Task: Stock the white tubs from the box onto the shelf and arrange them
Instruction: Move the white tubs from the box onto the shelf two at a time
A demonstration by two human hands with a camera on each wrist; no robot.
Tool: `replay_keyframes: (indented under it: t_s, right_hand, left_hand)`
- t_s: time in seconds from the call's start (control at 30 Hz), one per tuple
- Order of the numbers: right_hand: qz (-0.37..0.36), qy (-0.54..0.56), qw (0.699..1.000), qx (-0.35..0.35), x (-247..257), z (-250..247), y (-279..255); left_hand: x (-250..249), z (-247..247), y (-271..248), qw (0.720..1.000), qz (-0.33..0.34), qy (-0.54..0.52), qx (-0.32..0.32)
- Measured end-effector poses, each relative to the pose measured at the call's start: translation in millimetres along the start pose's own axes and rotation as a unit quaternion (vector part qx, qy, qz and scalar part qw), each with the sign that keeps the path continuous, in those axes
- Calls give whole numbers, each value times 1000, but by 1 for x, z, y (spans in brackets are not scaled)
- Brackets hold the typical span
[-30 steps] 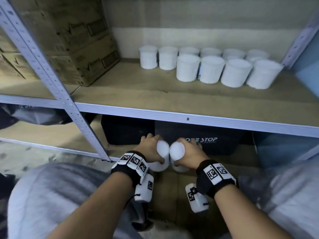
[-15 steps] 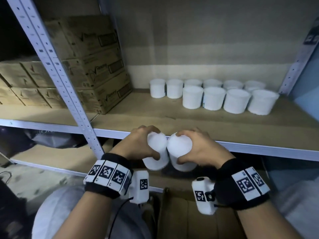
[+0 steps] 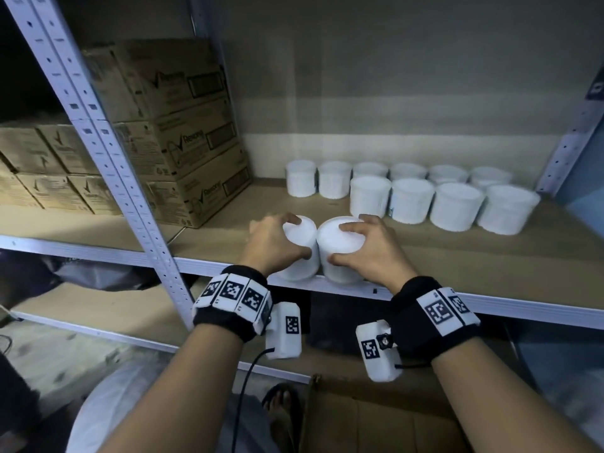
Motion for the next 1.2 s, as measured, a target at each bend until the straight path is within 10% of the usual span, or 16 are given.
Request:
replay_keyframes:
  t_s: [1.2]
  right_hand:
    - [-53,-109,993,-9,12,3,42]
  left_hand:
    - [-3,12,37,997,49,56,-38]
Point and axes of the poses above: each hand's wrist, its own y-axis towards the middle knuckle, its own z-axis out of the palm, x = y × z, the point moved 1 cm from there along y, towards the middle knuckle, and after that the axes turned 12 degrees about y, right-handed, at the moved point
